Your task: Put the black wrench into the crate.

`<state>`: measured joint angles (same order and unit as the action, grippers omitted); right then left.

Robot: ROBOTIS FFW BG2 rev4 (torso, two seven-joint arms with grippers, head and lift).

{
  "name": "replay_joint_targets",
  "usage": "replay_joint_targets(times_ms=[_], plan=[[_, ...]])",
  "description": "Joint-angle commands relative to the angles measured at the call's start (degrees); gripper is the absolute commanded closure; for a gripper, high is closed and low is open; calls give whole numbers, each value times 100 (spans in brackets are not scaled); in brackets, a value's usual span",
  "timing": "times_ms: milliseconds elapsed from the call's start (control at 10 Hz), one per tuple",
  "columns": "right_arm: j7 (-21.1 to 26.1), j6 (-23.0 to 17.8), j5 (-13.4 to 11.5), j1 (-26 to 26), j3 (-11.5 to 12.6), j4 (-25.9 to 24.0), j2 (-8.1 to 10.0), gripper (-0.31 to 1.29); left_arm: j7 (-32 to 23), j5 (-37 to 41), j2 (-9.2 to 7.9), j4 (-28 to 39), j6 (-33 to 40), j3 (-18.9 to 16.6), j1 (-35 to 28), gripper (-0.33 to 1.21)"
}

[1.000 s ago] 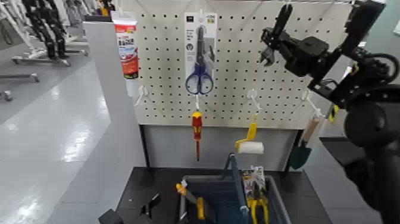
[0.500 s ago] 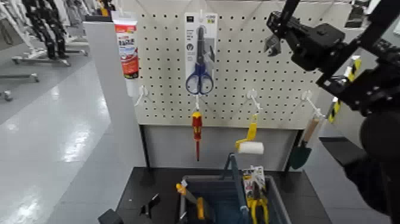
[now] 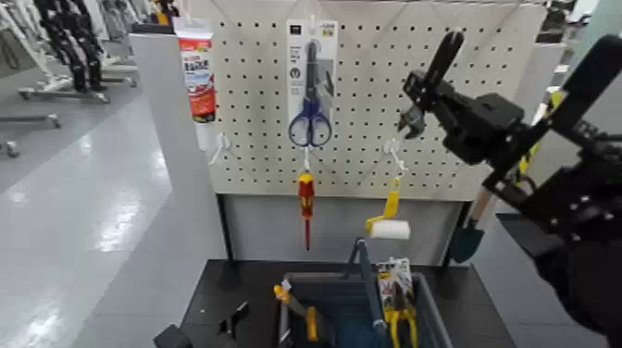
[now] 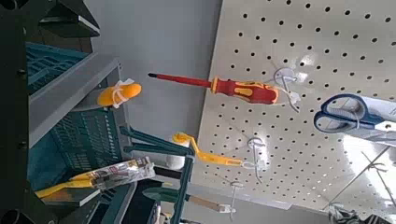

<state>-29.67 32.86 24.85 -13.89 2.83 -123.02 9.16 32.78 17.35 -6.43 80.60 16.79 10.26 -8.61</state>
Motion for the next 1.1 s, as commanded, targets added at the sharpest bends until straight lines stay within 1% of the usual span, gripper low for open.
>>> replay_joint_targets(times_ms=[100,200,300,400,600,700,800,900,1000,1100], plan=[[436,247,696,853,-37,-3,-11,118,-18,-4,10,0,-9,20,0,11],[603,379,723,1152,-28,-3,-20,118,-18,-4,10,-9,-9,20,0,11],[744,414,670,1389,-37,-11,-29,118,-18,5,10,-9,-9,20,-9,11],[761,520,529,1539,-20,-29,-46,118,-18,14,10,-9,-9,20,-9,11],[840,678,125,1767,-28,-38,-29,118,-18,22,10,-18,-9,20,-9,11],[884,766,-16,1864,-2,-38,-29,118,-18,31,10,-27,-9,29,-9,11],[875,845,-33,1908,33,41,-11,118,-18,31,19,-35,-9,37,0,11],[832,924,-147,1952,60,138,-37,118,-9,31,19,-35,-9,37,0,11],[814,915,-174,2022,77,279,-46,118,-9,40,19,-44,0,37,0,11],[814,906,-270,2092,104,375,-64,118,-9,40,19,-44,0,37,0,11]])
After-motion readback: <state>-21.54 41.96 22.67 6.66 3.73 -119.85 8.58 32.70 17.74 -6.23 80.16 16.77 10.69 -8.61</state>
